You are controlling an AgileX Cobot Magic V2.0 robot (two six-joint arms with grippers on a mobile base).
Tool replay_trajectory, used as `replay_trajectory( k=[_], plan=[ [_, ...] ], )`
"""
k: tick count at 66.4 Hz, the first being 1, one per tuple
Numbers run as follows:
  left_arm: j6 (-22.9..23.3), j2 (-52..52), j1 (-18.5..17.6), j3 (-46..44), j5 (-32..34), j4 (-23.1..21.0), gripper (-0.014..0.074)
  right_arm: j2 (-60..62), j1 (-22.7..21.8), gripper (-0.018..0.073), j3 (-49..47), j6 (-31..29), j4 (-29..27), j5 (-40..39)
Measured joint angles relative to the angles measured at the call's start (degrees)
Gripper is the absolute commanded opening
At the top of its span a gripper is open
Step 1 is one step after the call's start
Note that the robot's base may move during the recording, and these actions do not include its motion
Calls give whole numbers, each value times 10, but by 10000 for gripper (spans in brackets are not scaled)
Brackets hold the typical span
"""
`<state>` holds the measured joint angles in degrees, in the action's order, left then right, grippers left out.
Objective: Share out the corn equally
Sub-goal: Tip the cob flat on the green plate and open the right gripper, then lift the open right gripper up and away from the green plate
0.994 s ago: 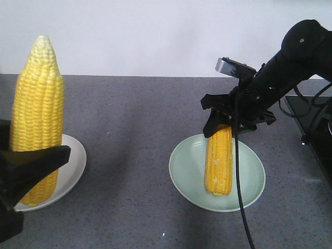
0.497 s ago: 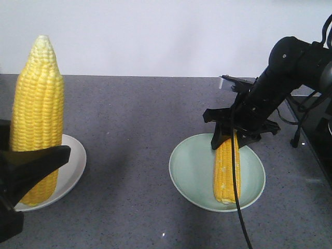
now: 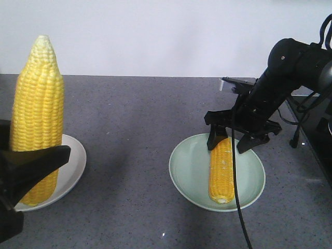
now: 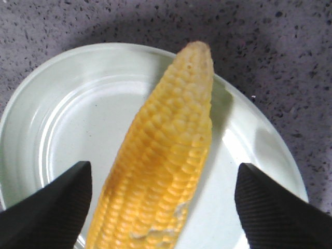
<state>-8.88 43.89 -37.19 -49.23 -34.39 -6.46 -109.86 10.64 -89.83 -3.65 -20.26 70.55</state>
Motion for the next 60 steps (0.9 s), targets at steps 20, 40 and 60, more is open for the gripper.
replay_trajectory(
  k=[20, 40, 60],
  plan=[
    [0, 0, 0, 0, 0, 0, 260, 80, 13, 561, 0, -24, 18, 0],
    [0, 0, 0, 0, 0, 0, 260, 208, 138, 561, 0, 3, 110, -20],
    [0, 0, 0, 0, 0, 0, 260, 303, 273, 560, 43, 55, 191, -78]
  ],
)
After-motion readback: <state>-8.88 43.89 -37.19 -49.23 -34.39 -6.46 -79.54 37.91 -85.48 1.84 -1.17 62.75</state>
